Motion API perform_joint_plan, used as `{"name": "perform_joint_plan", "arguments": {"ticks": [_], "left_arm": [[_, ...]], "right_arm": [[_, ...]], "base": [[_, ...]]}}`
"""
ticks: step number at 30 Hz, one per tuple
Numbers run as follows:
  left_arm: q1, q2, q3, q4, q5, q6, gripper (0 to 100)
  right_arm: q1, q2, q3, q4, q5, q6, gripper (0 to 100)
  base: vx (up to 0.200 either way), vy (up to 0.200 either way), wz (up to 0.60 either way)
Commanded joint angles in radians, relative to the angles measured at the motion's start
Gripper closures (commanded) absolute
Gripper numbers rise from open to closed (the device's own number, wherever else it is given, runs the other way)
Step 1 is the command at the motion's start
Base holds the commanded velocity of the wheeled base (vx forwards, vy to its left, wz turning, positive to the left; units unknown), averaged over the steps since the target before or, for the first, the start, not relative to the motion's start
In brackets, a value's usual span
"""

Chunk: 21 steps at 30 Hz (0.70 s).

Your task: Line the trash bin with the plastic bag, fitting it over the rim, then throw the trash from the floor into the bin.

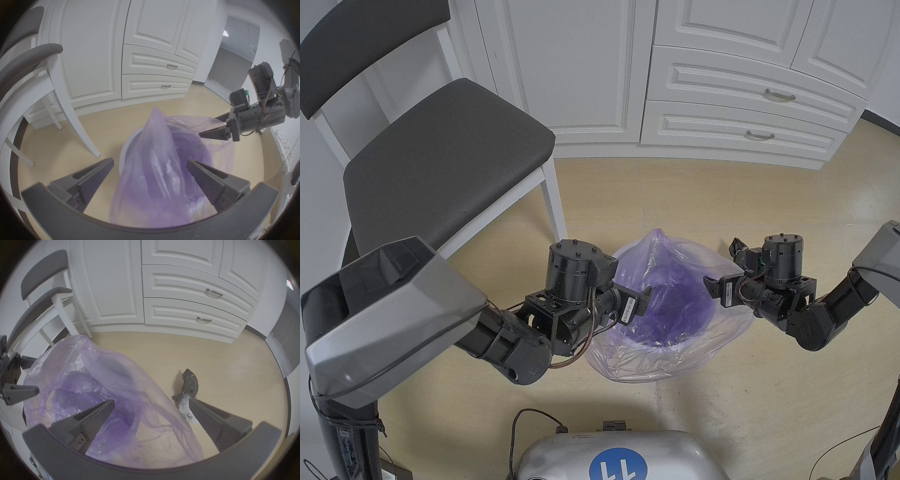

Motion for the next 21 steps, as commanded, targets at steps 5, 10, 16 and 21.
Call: {"name": "perform_joint_plan", "arguments": {"ticks": [5,10,16,21], "left_arm": [[0.069,0.076,-0.101,0.005,0.021,0.019,0],[0.103,0.067,-0.106,0.002,0.022,0.019,0],[0.135,0.096,-0.175,-0.001,0.022,0.016,0],[0.16,0.142,-0.258,0.002,0.022,0.014,0]], "right_arm": [[-0.071,0.053,-0.079,-0.005,-0.002,0.016,0],[-0.086,0.087,-0.112,-0.008,-0.003,0.029,0],[-0.091,0.108,-0.152,-0.014,-0.005,0.066,0],[-0.094,0.13,-0.204,-0.014,-0.006,0.112,0]], "base": [[0.0,0.0,0.0],[0.0,0.0,0.0],[0.0,0.0,0.0],[0.0,0.0,0.0]]}}
